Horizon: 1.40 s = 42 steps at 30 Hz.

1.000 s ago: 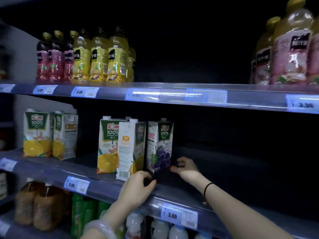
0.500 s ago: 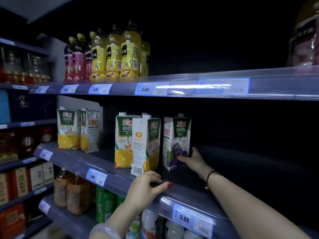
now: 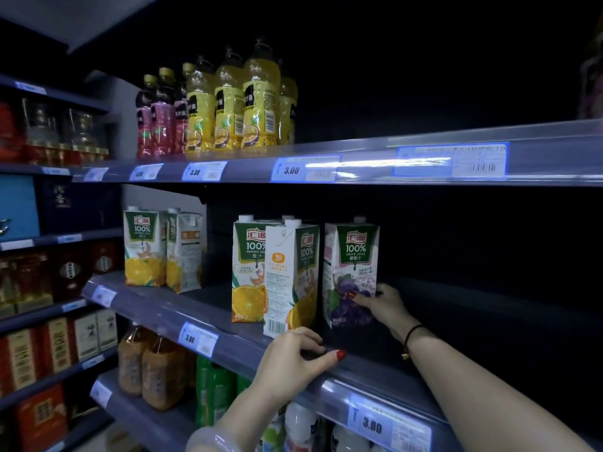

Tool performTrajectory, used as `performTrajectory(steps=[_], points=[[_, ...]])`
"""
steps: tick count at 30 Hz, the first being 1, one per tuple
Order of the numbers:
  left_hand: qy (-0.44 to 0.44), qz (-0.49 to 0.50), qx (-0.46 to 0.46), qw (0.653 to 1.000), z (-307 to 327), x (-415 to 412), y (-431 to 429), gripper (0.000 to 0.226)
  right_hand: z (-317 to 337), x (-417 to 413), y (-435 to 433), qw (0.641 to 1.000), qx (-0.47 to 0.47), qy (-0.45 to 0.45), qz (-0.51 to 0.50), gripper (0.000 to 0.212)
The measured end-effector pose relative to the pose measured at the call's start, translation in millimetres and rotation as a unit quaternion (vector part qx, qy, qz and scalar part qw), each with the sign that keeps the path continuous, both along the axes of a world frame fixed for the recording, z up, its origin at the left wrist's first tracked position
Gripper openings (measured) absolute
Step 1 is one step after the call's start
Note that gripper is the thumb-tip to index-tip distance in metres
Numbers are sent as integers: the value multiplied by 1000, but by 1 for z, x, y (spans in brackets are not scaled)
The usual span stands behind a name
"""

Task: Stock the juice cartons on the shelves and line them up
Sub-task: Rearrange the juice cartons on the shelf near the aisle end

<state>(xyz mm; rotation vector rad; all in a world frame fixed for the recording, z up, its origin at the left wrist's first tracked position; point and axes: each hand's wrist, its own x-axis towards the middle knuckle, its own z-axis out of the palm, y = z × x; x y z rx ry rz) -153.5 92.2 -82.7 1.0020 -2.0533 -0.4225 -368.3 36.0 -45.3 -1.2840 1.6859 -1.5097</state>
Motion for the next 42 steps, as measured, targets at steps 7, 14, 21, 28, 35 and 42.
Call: performTrajectory(steps=[7, 14, 21, 28, 35, 42], points=[[-2, -4, 9, 1000, 0, 1, -1, 51, 4, 6, 13, 998, 4, 42, -38, 49], [-8, -4, 10, 1000, 3, 1, 0, 50, 19, 6, 24, 999, 24, 10, 23, 53], [-11, -3, 14, 1000, 2, 1, -2, 52, 24, 6, 39, 997, 72, 2, 35, 64], [-32, 19, 1, 999, 6, -1, 1, 47, 28, 3, 82, 999, 32, -37, -5, 60], [-33, -41, 47, 997, 17, -25, 11, 57, 26, -18, 152, 995, -15, -47, -83, 61], [-60, -149, 34, 986, 21, -89, 42, 59, 25, -56, 231, 976, -48, -28, -210, 57]])
